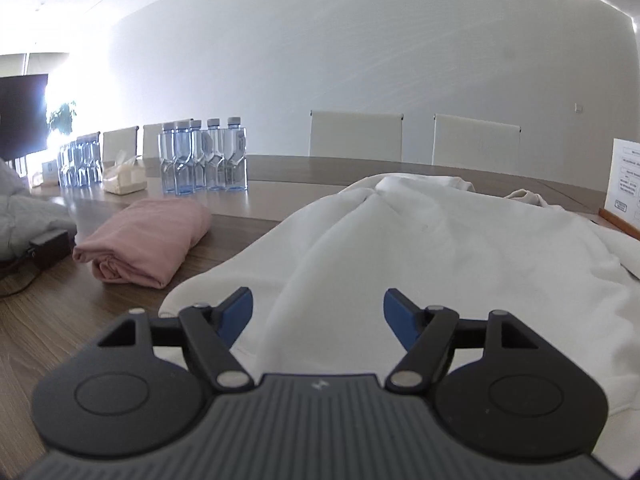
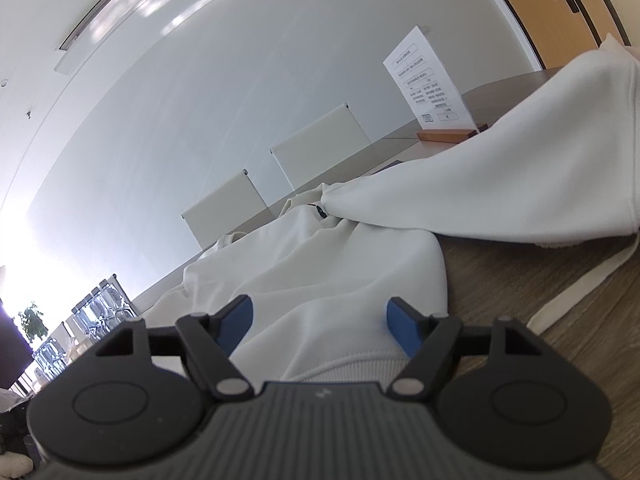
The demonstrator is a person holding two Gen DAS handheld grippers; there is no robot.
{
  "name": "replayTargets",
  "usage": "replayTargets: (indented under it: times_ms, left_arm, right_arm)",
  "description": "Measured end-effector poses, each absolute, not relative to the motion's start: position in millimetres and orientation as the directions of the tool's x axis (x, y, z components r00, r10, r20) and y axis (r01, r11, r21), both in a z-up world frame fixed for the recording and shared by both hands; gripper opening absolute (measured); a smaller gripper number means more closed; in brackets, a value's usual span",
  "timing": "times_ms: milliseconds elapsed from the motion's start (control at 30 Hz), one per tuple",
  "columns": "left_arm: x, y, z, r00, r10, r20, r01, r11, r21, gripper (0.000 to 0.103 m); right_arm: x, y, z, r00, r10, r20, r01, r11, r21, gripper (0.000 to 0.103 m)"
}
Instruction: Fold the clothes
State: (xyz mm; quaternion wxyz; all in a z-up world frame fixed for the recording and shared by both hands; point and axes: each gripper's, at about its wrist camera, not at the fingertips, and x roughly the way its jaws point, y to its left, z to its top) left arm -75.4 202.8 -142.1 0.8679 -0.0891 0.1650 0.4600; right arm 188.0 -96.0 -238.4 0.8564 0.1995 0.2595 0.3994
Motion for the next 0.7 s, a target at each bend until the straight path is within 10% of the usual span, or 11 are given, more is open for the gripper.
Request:
replayTargets:
  times_ms: [700]
  left_arm:
    - [-124.6,259.0,-161.3,0.696,0.487,-0.528,-0.688,0.663,-0.295,0.069]
  right_arm:
    - [176.8,-92.6,-239.6,0.566,0.767,-0.302,-0.569,0.629,0.53,0.08]
